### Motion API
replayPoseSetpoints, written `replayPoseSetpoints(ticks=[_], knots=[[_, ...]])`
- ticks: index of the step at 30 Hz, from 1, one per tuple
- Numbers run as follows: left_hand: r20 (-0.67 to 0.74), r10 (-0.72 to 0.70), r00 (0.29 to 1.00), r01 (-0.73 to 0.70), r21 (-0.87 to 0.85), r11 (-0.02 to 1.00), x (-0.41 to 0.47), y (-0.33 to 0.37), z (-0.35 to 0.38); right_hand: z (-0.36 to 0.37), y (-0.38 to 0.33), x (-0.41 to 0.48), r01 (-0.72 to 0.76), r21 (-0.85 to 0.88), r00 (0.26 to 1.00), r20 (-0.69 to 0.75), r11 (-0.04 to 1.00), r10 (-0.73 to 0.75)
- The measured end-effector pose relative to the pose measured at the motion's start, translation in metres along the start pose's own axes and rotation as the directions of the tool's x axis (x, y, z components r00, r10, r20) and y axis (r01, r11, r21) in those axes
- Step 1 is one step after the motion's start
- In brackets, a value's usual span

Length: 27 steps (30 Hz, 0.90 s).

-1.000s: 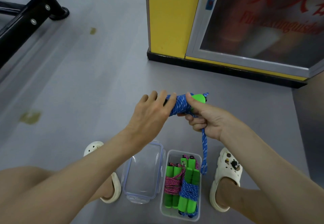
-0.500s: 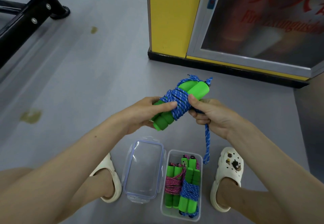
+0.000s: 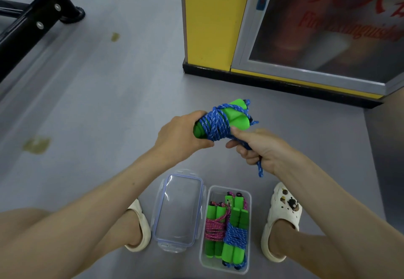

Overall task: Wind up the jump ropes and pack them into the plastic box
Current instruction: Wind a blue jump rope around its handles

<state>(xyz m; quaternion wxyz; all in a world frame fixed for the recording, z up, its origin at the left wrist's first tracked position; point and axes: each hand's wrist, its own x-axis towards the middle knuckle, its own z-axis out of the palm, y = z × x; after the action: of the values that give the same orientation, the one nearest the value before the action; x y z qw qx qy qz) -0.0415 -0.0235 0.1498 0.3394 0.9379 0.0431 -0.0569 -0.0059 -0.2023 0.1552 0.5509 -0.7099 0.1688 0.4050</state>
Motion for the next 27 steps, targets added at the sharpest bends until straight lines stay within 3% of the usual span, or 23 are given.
replayPoseSetpoints(ticks=[4, 7, 11, 15, 18, 20, 21, 23, 25, 27], knots=[[-0.11, 0.226, 0.968, -0.174, 0.36, 0.917, -0.006, 0.0, 0.009, 0.005, -0.001, -0.002, -0.041, 0.094, 0.996, 0.078, 0.995, 0.034], [-0.165, 0.421, 0.892, -0.286, 0.515, 0.808, -0.008, -0.004, 0.017, 0.008, -0.002, -0.004, -0.066, 0.138, 0.992, 0.118, 0.988, 0.05], [-0.218, 0.552, 0.805, -0.329, 0.61, 0.721, -0.008, -0.006, 0.026, 0.01, -0.001, -0.004, -0.022, 0.168, 0.994, 0.109, 0.986, 0.004], [-0.25, 0.559, 0.791, -0.335, 0.587, 0.737, -0.005, -0.01, 0.026, 0.012, -0.001, -0.004, 0.048, 0.135, 0.998, 0.034, 0.99, -0.053], [-0.17, 0.478, 0.861, -0.352, 0.479, 0.804, -0.008, -0.007, 0.024, 0.012, -0.002, -0.004, 0.063, 0.114, 0.996, -0.068, 0.991, -0.056], [-0.008, 0.244, 0.97, -0.237, 0.21, 0.948, -0.008, 0.002, 0.017, 0.01, -0.003, -0.004, 0.078, 0.116, 0.99, -0.124, 0.99, -0.063], [0.114, 0.093, 0.989, -0.091, -0.022, 0.996, -0.007, 0.007, 0.012, 0.009, -0.004, -0.004, 0.088, 0.122, 0.988, -0.135, 0.989, -0.071], [0.354, -0.114, 0.928, 0.26, -0.398, 0.88, 0.0, 0.011, 0.001, 0.009, -0.005, -0.005, 0.116, 0.131, 0.988, -0.12, 0.985, -0.1], [0.492, -0.163, 0.855, 0.399, -0.426, 0.812, 0.003, 0.01, -0.006, 0.011, -0.006, -0.007, 0.158, 0.119, 0.985, -0.085, 0.98, -0.149], [0.517, -0.172, 0.839, 0.409, -0.39, 0.825, 0.001, 0.008, -0.003, 0.014, -0.005, -0.007, 0.188, 0.075, 0.98, -0.076, 0.979, -0.182]])
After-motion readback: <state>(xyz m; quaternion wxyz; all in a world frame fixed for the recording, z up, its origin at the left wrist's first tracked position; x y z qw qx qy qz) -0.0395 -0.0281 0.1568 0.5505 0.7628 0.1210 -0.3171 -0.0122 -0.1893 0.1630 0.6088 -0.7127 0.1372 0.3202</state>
